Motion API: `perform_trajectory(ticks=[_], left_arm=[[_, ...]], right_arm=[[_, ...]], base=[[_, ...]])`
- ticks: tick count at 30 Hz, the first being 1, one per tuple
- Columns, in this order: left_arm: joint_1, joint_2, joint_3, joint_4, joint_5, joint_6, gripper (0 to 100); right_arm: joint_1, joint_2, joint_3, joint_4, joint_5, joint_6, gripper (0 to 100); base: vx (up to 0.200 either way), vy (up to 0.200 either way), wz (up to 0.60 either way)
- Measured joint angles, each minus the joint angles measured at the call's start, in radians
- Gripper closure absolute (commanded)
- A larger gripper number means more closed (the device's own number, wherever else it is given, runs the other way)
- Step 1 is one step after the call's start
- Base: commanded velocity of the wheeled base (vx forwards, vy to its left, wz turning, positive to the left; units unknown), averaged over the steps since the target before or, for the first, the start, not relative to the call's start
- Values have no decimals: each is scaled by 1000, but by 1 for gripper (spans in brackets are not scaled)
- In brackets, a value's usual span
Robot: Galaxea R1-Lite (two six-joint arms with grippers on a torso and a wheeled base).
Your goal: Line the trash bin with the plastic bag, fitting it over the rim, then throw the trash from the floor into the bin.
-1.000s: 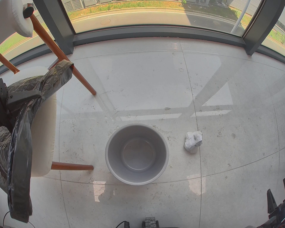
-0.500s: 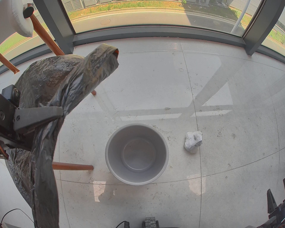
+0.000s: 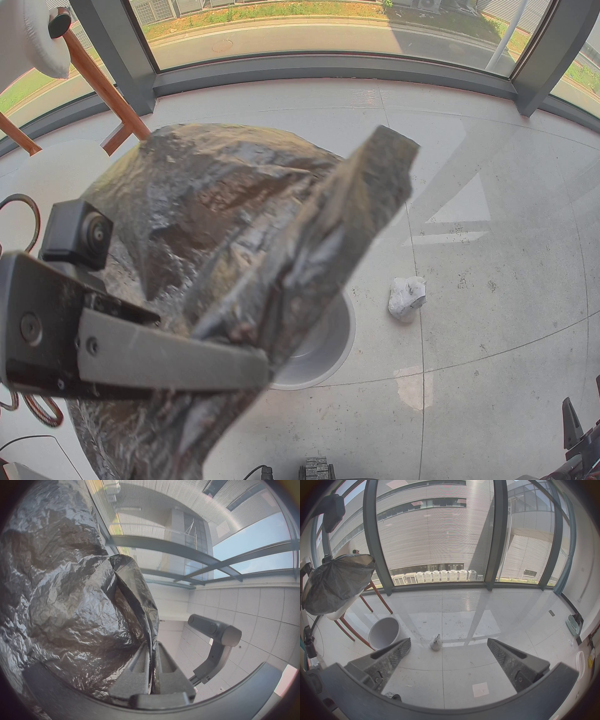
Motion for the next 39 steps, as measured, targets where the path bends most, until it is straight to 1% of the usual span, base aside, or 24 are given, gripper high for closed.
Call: perform_trajectory(ticks=[2,5,8,11,14,18,23,27,29,31,39], left_arm=[[-56,21,-8,-2,1,2,100],[-111,58,-29,-5,1,11,100],[-132,92,-43,-21,-1,63,100],[-122,120,-49,-36,-15,115,100],[-65,140,-54,-42,-61,138,100],[59,158,-61,-46,-184,167,100],[259,178,-73,-53,-369,218,100],[395,195,-90,-89,-477,248,100],[433,203,-96,-107,-498,255,100],[451,209,-100,-109,-503,258,100],[465,219,-100,-111,-501,264,100]], right_arm=[[0,0,0,0,0,1,0],[0,0,0,0,0,2,0],[0,0,0,0,0,2,0],[0,0,0,0,0,3,0],[0,0,0,0,0,4,0],[0,0,0,0,0,5,0],[0,0,0,0,0,6,0],[0,0,0,0,0,7,0],[0,0,0,0,0,7,0],[0,0,0,0,0,7,0],[0,0,0,0,0,7,0]], base=[[0,0,0],[0,0,0],[0,0,0],[0,0,0],[0,0,0],[0,0,0],[0,0,0],[0,0,0],[0,0,0],[0,0,0],[0,0,0]])
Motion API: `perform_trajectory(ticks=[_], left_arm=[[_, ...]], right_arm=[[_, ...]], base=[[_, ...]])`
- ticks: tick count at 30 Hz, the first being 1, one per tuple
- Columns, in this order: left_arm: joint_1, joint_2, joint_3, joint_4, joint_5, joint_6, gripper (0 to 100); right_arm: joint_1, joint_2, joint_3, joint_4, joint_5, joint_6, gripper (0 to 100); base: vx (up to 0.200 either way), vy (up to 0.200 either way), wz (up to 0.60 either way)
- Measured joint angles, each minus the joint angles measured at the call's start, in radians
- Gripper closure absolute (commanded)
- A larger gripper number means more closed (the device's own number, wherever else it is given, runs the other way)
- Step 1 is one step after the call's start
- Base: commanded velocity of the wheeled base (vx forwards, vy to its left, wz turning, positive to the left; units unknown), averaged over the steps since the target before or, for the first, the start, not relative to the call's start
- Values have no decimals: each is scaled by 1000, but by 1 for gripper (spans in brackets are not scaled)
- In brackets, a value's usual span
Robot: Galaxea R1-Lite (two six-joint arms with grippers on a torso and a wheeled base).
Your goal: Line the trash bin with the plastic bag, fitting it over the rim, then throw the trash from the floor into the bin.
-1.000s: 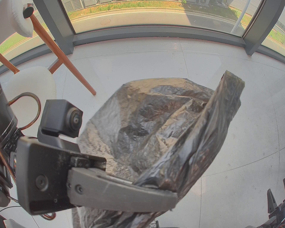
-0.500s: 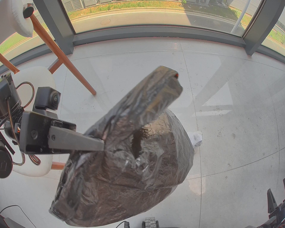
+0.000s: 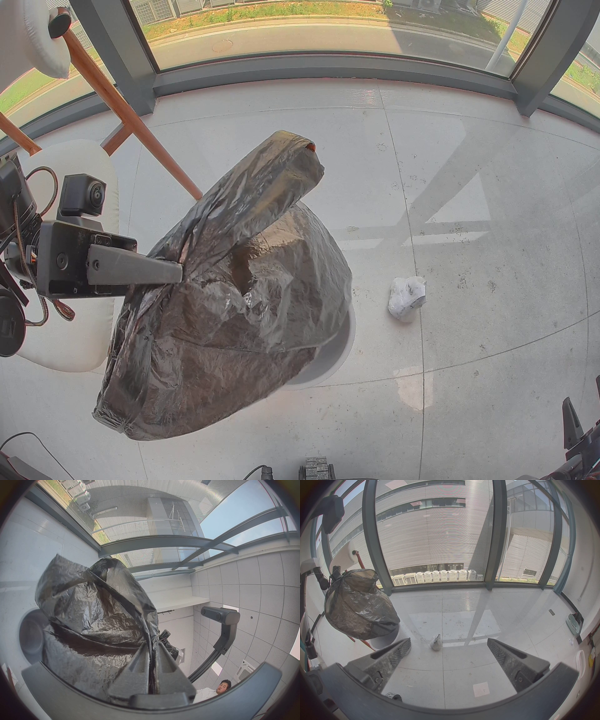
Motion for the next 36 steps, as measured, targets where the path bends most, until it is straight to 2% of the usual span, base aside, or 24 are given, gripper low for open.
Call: perform_trajectory(ticks=[9,22,27,32,36], left_arm=[[-1,2,36,1,-1,1,100],[-38,-45,179,1,-4,1,100],[-42,-52,202,0,25,10,100],[-52,-12,196,-2,107,51,100],[-80,63,188,-7,296,140,100]], right_arm=[[0,0,0,0,0,0,0],[0,0,0,0,0,0,0],[0,0,0,0,0,0,0],[0,0,0,0,0,0,0],[0,0,0,0,0,0,0]], base=[[0,0,0],[0,0,0],[0,0,0],[0,0,0],[0,0,0]])
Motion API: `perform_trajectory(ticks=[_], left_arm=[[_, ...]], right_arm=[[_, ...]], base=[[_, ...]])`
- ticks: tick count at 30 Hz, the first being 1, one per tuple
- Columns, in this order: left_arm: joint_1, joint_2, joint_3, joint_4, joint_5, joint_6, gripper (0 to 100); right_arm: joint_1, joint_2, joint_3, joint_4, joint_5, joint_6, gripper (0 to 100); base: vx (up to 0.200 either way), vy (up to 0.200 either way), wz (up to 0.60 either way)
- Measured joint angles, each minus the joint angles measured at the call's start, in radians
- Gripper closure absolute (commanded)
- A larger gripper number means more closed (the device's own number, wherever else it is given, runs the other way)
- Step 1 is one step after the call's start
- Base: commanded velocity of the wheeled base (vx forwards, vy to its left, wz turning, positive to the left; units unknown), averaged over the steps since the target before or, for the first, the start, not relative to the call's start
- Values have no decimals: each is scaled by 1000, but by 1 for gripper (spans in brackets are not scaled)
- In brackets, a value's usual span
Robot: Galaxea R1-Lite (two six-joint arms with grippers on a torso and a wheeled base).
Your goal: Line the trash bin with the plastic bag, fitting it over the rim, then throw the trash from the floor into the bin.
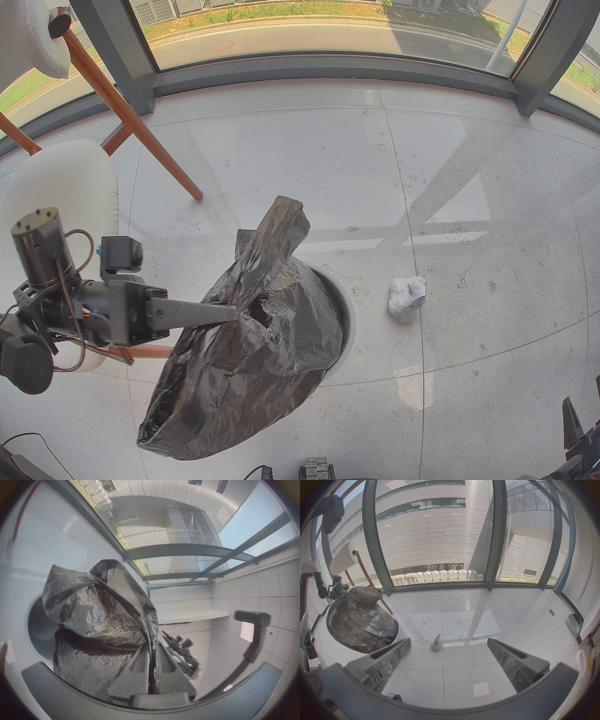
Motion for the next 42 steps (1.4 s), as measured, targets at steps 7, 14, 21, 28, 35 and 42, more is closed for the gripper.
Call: perform_trajectory(ticks=[7,14,21,28,35,42], left_arm=[[-95,140,-16,-97,326,107,100],[-206,201,-95,-98,653,147,100],[-340,206,-261,210,913,221,100],[-409,197,-317,337,1002,495,100],[-441,169,-325,440,1025,648,100],[-471,124,-322,581,1074,805,100]], right_arm=[[0,0,0,0,0,0,0],[-1,0,0,0,0,-1,0],[-1,0,0,0,0,-4,0],[7,5,-26,-36,5,10,0],[148,163,-159,-71,5,113,0],[348,466,-288,-84,22,294,0]], base=[[0,0,0],[0,0,0],[0,0,0],[0,0,0],[0,0,0],[0,0,0]])
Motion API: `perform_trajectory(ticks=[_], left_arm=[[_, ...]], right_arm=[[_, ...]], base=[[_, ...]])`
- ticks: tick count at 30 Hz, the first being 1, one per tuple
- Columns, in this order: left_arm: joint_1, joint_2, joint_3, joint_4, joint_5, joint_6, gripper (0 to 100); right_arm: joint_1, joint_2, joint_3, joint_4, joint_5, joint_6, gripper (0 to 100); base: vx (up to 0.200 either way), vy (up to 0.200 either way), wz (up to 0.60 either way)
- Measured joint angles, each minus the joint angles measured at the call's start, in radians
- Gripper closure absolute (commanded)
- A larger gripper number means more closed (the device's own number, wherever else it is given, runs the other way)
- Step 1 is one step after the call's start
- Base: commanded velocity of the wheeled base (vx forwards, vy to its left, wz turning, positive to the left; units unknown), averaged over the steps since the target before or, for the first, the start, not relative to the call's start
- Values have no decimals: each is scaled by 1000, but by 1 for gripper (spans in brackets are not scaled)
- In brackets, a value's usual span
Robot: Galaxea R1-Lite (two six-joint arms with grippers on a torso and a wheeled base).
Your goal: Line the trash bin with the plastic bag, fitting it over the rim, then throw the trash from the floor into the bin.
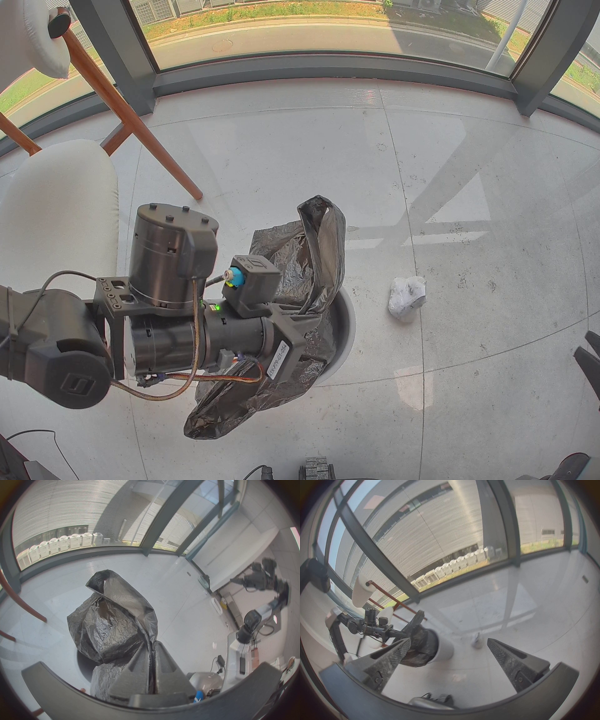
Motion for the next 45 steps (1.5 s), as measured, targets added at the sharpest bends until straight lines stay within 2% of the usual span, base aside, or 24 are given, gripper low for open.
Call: perform_trajectory(ticks=[8,18,26,33,34,45], left_arm=[[-27,-32,11,66,74,81,100],[-45,-52,29,99,125,119,100],[-50,-59,49,107,137,124,100],[-52,-60,59,86,140,124,100],[-52,-60,59,83,140,124,100],[-52,-59,61,80,142,124,100]], right_arm=[[132,387,-184,-15,57,113,0],[285,895,-573,-24,94,267,0],[354,1169,-801,-26,97,296,0],[371,1330,-880,-29,92,291,0],[372,1346,-884,-29,89,289,100],[373,1455,-904,-205,3,272,100]], base=[[0,0,0],[0,0,0],[0,0,0],[0,0,0],[0,0,0],[0,0,0]])
